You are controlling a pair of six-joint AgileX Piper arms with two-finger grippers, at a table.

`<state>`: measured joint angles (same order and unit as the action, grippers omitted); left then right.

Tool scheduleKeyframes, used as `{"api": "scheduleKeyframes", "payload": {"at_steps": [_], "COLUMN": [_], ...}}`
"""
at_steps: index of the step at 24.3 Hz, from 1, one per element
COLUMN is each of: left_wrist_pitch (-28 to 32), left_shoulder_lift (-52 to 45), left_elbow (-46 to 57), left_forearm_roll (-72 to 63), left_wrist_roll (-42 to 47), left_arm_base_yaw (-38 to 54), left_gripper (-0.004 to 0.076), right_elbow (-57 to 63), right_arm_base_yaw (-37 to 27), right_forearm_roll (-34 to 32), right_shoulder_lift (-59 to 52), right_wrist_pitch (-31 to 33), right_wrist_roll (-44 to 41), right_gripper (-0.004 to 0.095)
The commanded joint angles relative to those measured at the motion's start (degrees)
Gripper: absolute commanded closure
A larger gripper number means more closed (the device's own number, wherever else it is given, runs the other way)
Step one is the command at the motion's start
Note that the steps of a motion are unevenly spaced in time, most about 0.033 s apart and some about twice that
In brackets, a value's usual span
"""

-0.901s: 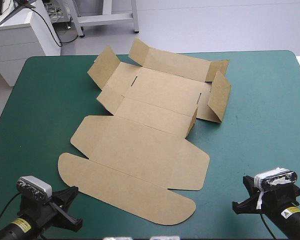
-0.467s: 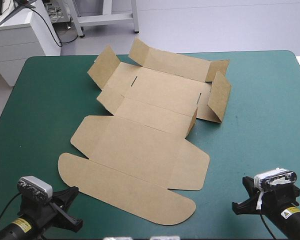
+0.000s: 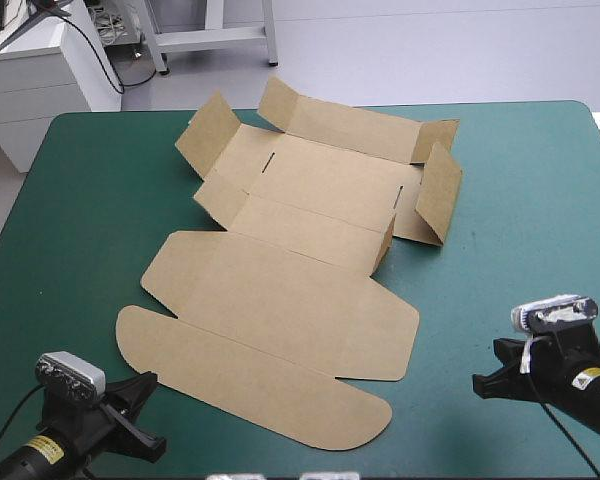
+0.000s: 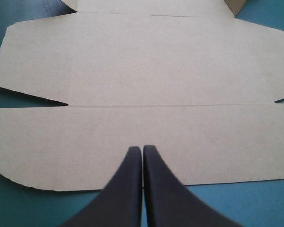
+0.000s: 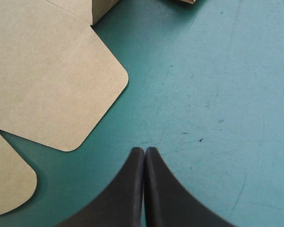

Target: Fold the box

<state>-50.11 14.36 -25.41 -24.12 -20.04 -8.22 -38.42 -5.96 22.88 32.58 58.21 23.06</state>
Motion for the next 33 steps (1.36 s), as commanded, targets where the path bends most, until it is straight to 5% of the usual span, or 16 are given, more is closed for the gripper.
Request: {"api": "scheduleKeyframes", "payload": {"at_steps": [1, 10, 14, 17, 33], "left_wrist_pitch": [4.0, 4.0, 4.0, 4.0, 4.0], "left_shoulder_lift": [0.7, 0.7, 0.7, 0.7, 0.7], "left_elbow": [-1.4, -1.4, -1.4, -1.4, -1.4], "left_forearm_roll": [-2.0, -2.0, -2.0, -2.0, -2.0], "left_wrist_roll": [0.0, 0.0, 0.0, 0.0, 0.0], "left_arm_base_yaw": [0.1, 0.1, 0.1, 0.1, 0.1], "left_gripper": [0.0732, 0.0732, 0.0732, 0.0732, 0.0732], "right_elbow": [-7.7, -24.3, -34.1, -41.6, -52.3], "right_arm_base_yaw": [0.0, 0.1, 7.9, 14.2, 23.0], "right_forearm_roll": [0.7, 0.5, -3.7, -12.8, -8.5], "right_shoulder_lift": [5.7, 18.9, 29.1, 37.1, 55.7], "right_wrist_pitch": [0.5, 2.7, 4.3, 3.3, 4.1], "right_wrist_roll": [-0.1, -2.5, -6.8, -15.7, -20.9], "right_gripper": [0.0924, 0.0903, 0.0903, 0.0903, 0.0903]}}
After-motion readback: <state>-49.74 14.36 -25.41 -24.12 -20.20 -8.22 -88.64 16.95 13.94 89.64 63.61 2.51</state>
